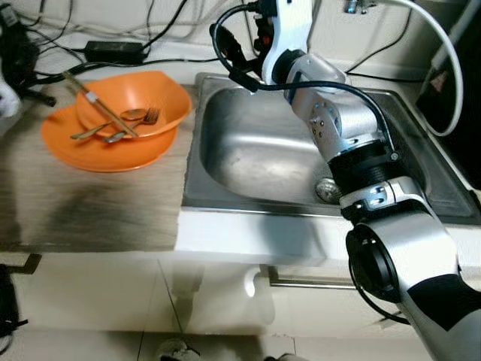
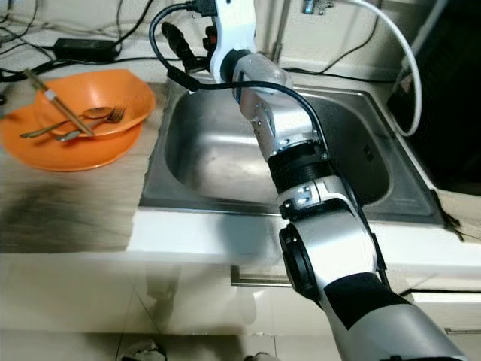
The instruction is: Kitchen organization
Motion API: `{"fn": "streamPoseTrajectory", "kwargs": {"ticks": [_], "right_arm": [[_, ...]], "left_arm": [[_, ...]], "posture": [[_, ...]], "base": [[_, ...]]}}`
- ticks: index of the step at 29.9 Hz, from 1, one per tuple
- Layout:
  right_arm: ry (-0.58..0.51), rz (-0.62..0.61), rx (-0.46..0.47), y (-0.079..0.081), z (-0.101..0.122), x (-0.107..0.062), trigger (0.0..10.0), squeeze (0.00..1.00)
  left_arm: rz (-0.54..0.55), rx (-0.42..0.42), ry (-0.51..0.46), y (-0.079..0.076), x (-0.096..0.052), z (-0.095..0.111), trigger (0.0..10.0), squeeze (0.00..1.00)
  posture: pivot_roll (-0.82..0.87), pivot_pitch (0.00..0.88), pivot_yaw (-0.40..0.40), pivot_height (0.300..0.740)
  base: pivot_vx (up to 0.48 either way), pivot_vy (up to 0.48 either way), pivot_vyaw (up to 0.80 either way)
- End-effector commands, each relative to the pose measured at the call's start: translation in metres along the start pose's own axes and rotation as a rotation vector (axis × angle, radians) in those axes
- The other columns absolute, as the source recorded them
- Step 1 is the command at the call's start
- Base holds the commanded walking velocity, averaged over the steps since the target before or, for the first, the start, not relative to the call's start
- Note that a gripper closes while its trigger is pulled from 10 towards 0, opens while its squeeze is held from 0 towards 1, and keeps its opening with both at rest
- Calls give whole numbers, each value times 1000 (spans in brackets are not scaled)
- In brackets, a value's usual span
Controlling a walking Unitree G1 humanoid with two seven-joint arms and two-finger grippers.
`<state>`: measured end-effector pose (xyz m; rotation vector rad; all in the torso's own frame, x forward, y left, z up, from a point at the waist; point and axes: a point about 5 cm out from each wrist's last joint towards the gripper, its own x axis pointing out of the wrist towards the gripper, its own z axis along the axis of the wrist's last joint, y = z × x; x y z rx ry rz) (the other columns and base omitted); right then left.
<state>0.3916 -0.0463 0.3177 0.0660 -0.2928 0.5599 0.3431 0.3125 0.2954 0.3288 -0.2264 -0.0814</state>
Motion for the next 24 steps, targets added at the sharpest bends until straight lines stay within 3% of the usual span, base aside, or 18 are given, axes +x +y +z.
{"fn": "streamPoseTrajectory", "kwargs": {"ticks": [1, 4, 7, 9, 12, 15, 20, 21, 22, 23, 24], "right_arm": [[-62, -64, -44, -15, 5, -11, 10000, 0], [-80, -51, -50, -17, 0, -25, 10000, 0], [-55, -53, -116, -14, -22, -65, 10000, 0], [-60, -50, -115, -13, -24, -71, 10000, 0], [-63, -53, -122, -12, -27, -94, 10000, 0], [-67, -52, -106, -13, -24, -113, 10000, 0], [-16, -60, -121, -11, -28, -129, 10000, 0], [-7, -56, -114, -10, -30, -132, 10000, 0], [-7, -56, -114, -10, -30, -132, 10000, 0], [11, -38, -109, -8, -32, -137, 10000, 0], [21, -21, -112, -7, -34, -140, 10000, 0]], "left_arm": [[20, -29, -35, -5, 1, 7, 10000, 0], [14, -25, -91, -15, 1, 15, 10000, 0], [-31, -11, -73, -43, 4, 13, 10000, 0], [-36, -15, -60, -46, 4, 10, 10000, 0], [-40, -76, -51, -53, 3, 8, 10000, 0], [-68, -86, -53, -63, 5, 9, 10000, 0], [-140, -100, -7, -71, 10, 5, 10000, 0], [-167, -97, -14, -68, 11, 9, 10000, 902], [-167, -97, -14, -68, 11, 9, 10000, 902], [-242, -16, -29, -59, 12, 15, 10000, 1000], [-291, 53, -28, -51, 12, 19, 10000, 1000]], "posture": [[111, 37, -64, 740], [93, 33, -57, 740], [84, 31, -39, 740], [84, 31, -39, 740], [62, 31, -13, 740], [50, 28, 0, 740], [42, 23, 7, 740], [44, 23, 5, 740], [44, 23, 5, 740], [45, 23, 3, 740], [48, 22, -3, 740]], "base": [[0, 0, 0], [0, 0, 0], [0, 0, 0], [0, 0, 0], [0, 0, 0], [0, 0, 0], [0, 0, 0], [0, 0, 0], [0, 0, 0], [0, 0, 0], [0, 0, 0]]}}
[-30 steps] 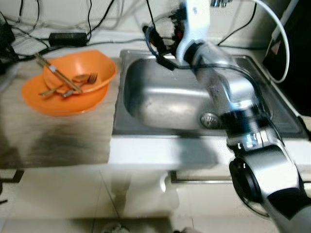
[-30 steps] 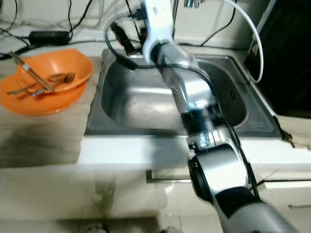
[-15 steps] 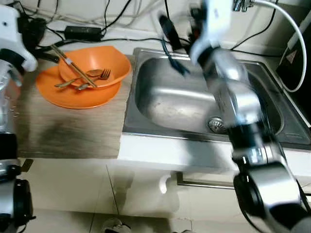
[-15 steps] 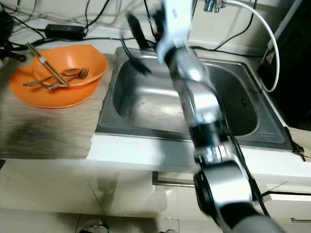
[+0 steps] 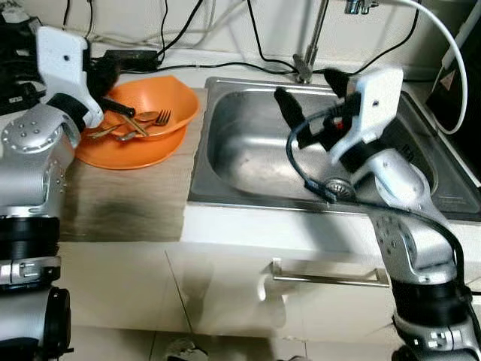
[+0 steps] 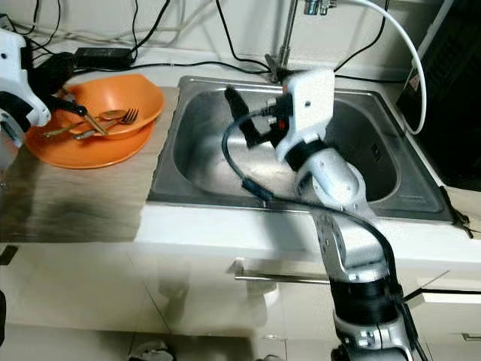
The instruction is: Kitchen organization
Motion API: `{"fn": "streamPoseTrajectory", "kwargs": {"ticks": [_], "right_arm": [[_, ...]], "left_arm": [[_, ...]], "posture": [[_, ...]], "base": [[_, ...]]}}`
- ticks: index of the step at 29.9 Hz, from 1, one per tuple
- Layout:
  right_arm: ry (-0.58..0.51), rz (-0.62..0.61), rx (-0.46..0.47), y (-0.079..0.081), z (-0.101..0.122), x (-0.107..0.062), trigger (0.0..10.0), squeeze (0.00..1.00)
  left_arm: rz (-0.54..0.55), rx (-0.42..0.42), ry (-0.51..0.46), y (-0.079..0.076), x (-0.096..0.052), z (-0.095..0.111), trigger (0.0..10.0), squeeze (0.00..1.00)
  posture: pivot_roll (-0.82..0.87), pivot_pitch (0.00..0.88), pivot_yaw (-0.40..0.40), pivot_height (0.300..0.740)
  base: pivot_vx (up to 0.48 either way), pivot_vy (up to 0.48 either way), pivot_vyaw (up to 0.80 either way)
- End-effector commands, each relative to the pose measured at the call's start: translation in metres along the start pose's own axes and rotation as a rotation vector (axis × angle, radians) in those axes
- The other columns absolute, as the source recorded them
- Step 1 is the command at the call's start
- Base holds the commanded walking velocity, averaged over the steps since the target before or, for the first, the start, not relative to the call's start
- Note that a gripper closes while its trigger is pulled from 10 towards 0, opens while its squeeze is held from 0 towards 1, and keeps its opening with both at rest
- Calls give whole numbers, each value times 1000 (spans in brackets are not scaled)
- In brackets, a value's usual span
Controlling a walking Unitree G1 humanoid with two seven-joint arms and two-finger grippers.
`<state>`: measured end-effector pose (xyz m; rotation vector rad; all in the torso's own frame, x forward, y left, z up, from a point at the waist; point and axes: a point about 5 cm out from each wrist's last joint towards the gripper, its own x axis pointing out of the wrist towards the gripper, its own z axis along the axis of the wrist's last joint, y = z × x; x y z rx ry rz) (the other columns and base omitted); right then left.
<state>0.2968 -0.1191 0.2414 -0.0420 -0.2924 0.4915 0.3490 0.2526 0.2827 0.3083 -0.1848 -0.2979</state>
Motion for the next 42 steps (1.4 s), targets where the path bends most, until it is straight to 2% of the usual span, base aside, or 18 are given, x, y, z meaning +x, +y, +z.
{"fn": "streamPoseTrajectory", "kwargs": {"ticks": [1, 2, 3, 4, 5, 8, 12, 18, 21, 22, 23, 25, 31, 33, 39, 40, 41, 42], "right_arm": [[-5, 43, -3, 3, 4, -5, 10000, 0], [10, 62, 0, 4, 1, -7, 10000, 0], [10, 62, 0, 4, 1, -7, 10000, 0], [33, 100, 7, 8, -4, -9, 10000, 0], [43, 119, 8, 9, -5, -10, 10000, 0], [60, 172, 16, 16, -8, -12, 10000, 0], [127, 260, -10, 23, -17, -15, 10000, 0], [185, 305, -90, 25, -27, -20, 10000, 0], [173, 304, -83, 24, -24, -22, 10000, 0], [171, 302, -82, 24, -23, -22, 10000, 0], [171, 302, -82, 24, -23, -22, 10000, 0], [166, 296, -84, 23, -21, -23, 10000, 0], [167, 288, -83, 23, -19, -27, 10000, 0], [170, 286, -83, 23, -19, -29, 10000, 0], [174, 286, -83, 22, -19, -30, 10000, 0], [174, 287, -83, 22, -19, -30, 10000, 0], [173, 289, -82, 22, -19, -30, 10000, 0], [172, 290, -82, 22, -19, -30, 10000, 0]], "left_arm": [[-107, 146, -10, 14, -2, 16, 10000, 1000], [-139, 208, -17, 24, -4, 21, 10000, 1000], [-139, 208, -17, 24, -4, 21, 10000, 1000], [-171, 287, 1, 42, -9, 29, 10000, 1000], [-181, 320, 30, 51, -11, 32, 10000, 1000], [-242, 374, 108, 64, -14, 36, 10000, 1000], [-356, 333, 131, 60, -9, 37, 10000, 1000], [-473, 398, 217, 49, 5, 29, 10000, 1000], [-514, 482, 259, 45, 11, 29, 10000, 1000], [-523, 551, 293, 44, 12, 29, 10000, 1000], [-523, 551, 293, 44, 12, 29, 10000, 1000], [-538, 646, 344, 43, 15, 30, 10000, 1000], [-554, 763, 419, 43, 18, 32, 10000, 1000], [-540, 839, 451, 45, 18, 32, 10000, 1000], [-517, 939, 471, 47, 19, 32, 10000, 1000], [-517, 970, 482, 48, 19, 32, 10000, 443], [-518, 991, 493, 49, 19, 32, 10000, 169], [-519, 1005, 500, 49, 18, 32, 10000, 169]], "posture": [[48, 22, -3, 740], [55, 27, -11, 740], [55, 27, -11, 740], [61, 28, -16, 740], [69, 29, -19, 740], [78, 32, -27, 740], [88, 43, -22, 740], [87, 71, -4, 740], [84, 81, 3, 740], [81, 89, 11, 740], [81, 89, 11, 740], [76, 98, 23, 740], [68, 110, 40, 740], [68, 112, 40, 740], [68, 113, 38, 740], [67, 114, 38, 740], [68, 114, 38, 740], [67, 113, 38, 740]], "base": [[0, 0, 0], [0, 0, 0], [0, 0, 0], [0, 0, 0], [0, 0, 0], [0, 0, 0], [0, 0, 0], [0, 0, 0], [0, 0, 0], [0, 0, 0], [0, 0, 0], [0, 0, 0], [0, 0, 0], [0, 0, 0], [0, 0, 0], [0, 0, 0], [0, 0, 0], [0, 0, 0]]}}
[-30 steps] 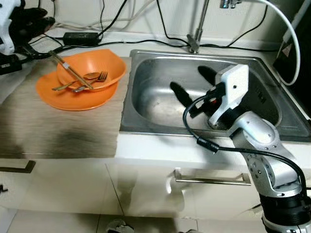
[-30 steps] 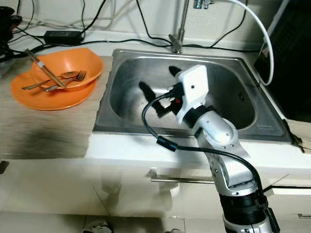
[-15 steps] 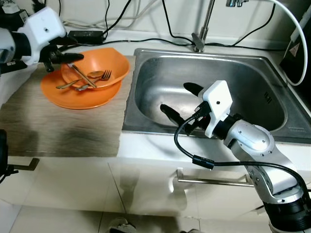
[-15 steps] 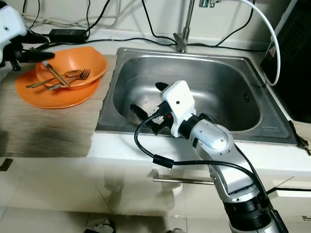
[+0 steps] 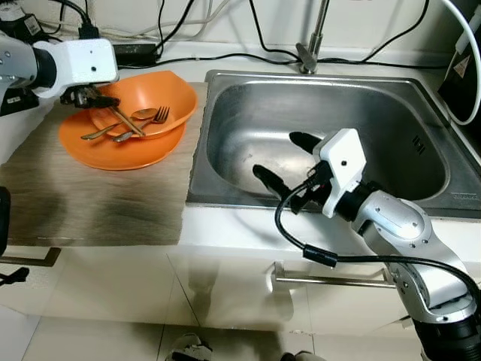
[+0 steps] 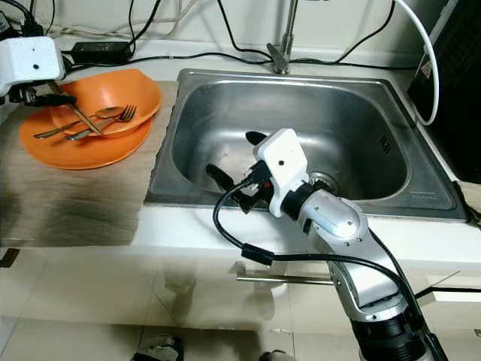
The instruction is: Kitchen organization
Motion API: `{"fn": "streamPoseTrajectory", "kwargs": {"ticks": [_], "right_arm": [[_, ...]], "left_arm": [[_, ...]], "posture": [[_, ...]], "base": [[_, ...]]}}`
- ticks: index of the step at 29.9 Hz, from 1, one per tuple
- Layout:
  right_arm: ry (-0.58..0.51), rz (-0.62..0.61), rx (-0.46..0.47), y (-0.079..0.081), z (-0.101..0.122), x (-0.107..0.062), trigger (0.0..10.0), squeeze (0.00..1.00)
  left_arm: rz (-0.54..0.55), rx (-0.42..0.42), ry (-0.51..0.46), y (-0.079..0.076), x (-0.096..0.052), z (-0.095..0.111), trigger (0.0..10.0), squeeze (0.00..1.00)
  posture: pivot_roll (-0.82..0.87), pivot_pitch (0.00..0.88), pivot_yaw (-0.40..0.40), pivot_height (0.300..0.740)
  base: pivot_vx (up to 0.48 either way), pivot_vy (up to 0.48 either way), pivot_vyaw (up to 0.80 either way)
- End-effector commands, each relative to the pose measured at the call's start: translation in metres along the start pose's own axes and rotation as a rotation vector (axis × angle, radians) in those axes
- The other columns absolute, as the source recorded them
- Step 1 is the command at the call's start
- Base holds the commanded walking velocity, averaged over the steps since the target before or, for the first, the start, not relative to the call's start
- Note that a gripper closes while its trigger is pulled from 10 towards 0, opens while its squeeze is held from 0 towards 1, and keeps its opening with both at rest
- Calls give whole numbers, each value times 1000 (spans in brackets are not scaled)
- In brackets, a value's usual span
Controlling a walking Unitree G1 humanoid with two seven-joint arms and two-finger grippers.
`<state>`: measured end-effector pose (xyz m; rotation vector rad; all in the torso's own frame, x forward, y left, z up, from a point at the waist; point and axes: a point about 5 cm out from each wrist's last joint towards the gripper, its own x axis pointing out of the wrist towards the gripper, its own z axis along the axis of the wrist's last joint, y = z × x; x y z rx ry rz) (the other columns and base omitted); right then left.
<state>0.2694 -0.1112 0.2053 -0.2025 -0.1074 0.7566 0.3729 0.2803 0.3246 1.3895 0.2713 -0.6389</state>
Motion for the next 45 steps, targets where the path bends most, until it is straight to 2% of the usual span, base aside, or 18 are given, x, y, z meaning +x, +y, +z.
{"fn": "streamPoseTrajectory", "kwargs": {"ticks": [1, 4, 9, 23, 30, 39, 45], "right_arm": [[-26, 1, -14, -1, 8, -3, 10000, 0], [-25, 3, -10, -1, 8, -3, 10000, 0], [-25, 10, -8, 0, 7, -2, 10000, 0], [-30, 13, -4, 0, 8, 0, 10000, 0], [-30, 9, -3, 0, 8, -1, 10000, 0], [-33, 4, -3, 0, 8, 0, 10000, 0], [-36, 5, -3, 0, 9, 1, 10000, 0]], "left_arm": [[14, 22, 25, 5, -6, -2, 10000, 0], [-22, 9, 36, 5, -13, -6, 10000, 0], [-65, 35, 42, 1, -13, -8, 10000, 0], [-95, 87, -19, -9, 4, 4, 10000, 0], [-147, 99, 0, -14, 8, 3, 10000, 0], [-157, 119, -7, -17, 11, 5, 10000, 0], [-129, 179, 3, -18, 18, 10, 10000, 0]], "posture": [[67, 113, 38, 740], [69, 112, 37, 740], [77, 113, 31, 740], [73, 114, 40, 740], [70, 115, 49, 740], [75, 117, 51, 740], [71, 115, 54, 740]], "base": [[0, 0, 0], [0, 0, 0], [0, 0, 0], [0, 0, 0], [0, 0, 0], [0, 0, 0], [0, 0, 0]]}}
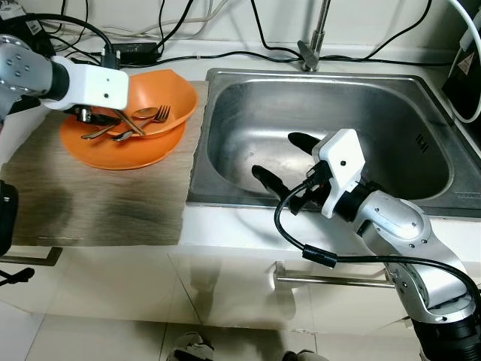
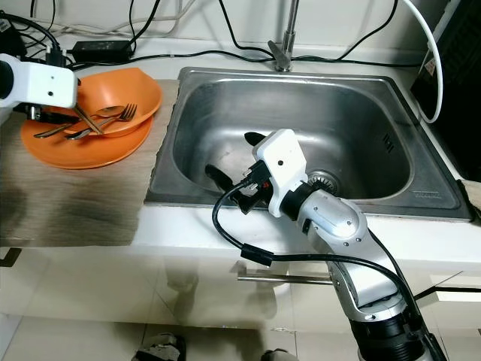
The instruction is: Kitchen organization
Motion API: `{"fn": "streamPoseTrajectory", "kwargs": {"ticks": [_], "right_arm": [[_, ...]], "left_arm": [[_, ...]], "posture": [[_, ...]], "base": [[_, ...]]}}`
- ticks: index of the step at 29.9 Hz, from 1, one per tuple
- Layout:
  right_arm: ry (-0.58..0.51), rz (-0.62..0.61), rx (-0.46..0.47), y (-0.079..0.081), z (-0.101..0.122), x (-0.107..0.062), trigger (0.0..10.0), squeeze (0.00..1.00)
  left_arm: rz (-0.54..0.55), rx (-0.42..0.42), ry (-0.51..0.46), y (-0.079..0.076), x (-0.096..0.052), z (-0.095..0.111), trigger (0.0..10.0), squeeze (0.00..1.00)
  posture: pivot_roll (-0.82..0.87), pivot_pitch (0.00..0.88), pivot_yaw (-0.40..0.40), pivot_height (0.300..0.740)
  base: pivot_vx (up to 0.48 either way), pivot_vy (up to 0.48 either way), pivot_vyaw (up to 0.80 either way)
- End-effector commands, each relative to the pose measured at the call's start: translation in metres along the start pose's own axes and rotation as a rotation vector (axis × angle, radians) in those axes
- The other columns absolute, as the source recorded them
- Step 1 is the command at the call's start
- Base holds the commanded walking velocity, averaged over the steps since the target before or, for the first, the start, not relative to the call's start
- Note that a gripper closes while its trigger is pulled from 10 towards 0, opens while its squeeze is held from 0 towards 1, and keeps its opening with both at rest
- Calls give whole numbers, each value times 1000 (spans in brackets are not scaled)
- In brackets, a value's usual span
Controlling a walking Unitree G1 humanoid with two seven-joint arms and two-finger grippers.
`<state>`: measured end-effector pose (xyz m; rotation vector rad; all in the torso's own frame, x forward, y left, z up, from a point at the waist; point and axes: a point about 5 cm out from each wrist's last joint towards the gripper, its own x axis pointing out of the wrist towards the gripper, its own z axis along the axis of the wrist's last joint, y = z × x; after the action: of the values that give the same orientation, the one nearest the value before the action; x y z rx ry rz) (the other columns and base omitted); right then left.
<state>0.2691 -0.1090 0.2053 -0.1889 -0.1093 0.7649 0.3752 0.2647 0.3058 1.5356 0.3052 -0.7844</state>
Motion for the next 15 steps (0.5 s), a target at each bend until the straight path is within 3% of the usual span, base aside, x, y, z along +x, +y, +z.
{"fn": "streamPoseTrajectory", "kwargs": {"ticks": [1, 15], "right_arm": [[-28, -2, -16, -1, 8, -1, 10000, 0], [-24, -4, -20, 0, 8, -4, 10000, 0]], "left_arm": [[-3, 16, 13, -3, 3, -1, 10000, 0], [-7, 117, 38, -6, 17, 8, 10000, 0]], "posture": [[70, 114, 54, 740], [61, 106, 59, 740]], "base": [[0, 0, 0], [0, 0, 0]]}}
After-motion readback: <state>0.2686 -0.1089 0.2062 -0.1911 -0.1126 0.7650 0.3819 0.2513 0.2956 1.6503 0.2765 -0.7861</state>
